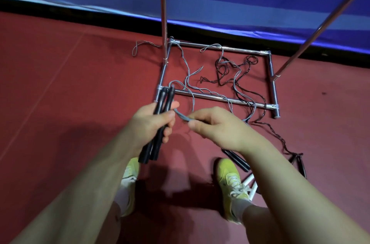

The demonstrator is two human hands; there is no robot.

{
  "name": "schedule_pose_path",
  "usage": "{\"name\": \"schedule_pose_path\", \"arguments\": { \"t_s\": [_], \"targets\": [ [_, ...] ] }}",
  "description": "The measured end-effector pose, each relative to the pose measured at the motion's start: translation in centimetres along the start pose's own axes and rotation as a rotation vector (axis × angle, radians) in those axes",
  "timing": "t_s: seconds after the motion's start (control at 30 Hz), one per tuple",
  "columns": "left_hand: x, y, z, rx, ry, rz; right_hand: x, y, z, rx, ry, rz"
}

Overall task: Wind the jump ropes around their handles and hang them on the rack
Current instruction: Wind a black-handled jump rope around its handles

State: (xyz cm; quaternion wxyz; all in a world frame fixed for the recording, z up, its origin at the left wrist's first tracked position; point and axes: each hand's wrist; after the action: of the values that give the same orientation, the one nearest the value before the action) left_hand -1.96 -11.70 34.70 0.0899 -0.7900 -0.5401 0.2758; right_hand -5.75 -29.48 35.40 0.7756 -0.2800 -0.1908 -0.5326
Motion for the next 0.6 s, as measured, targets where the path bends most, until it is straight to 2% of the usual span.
{"name": "schedule_pose_path", "arguments": {
  "t_s": [0.13, 0.27, 0.4, 0.53, 0.6],
  "targets": [
    [-0.2, 0.5, 1.4, -0.010, 0.332, 0.074, 1.2, -0.2, 0.7, 0.066, -0.164, -0.120],
    [-0.6, 0.6, 1.9, 0.132, 0.462, 0.225, 1.8, -0.5, 1.2, 0.040, -0.110, -0.142],
    [-1.0, 0.1, 2.4, 0.296, 0.496, 0.418, 1.8, -0.3, 1.0, -0.018, 0.066, -0.003],
    [-1.1, -0.5, 3.0, 0.449, 0.428, 0.609, 0.8, 0.4, -0.3, -0.128, 0.140, 0.306],
    [-1.0, -0.8, 3.2, 0.460, 0.321, 0.663, 0.4, 0.3, -0.6, -0.166, 0.390, 0.400]
  ]
}}
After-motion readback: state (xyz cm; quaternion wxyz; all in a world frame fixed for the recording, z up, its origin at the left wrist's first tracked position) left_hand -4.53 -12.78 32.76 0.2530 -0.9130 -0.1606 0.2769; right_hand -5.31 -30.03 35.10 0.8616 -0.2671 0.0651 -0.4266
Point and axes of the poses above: each hand's wrist, its own y-axis towards the middle knuckle, its own x-axis out of the back of the hand, z = x × y, and after that the axes turned 10 degrees about -y, right-handed
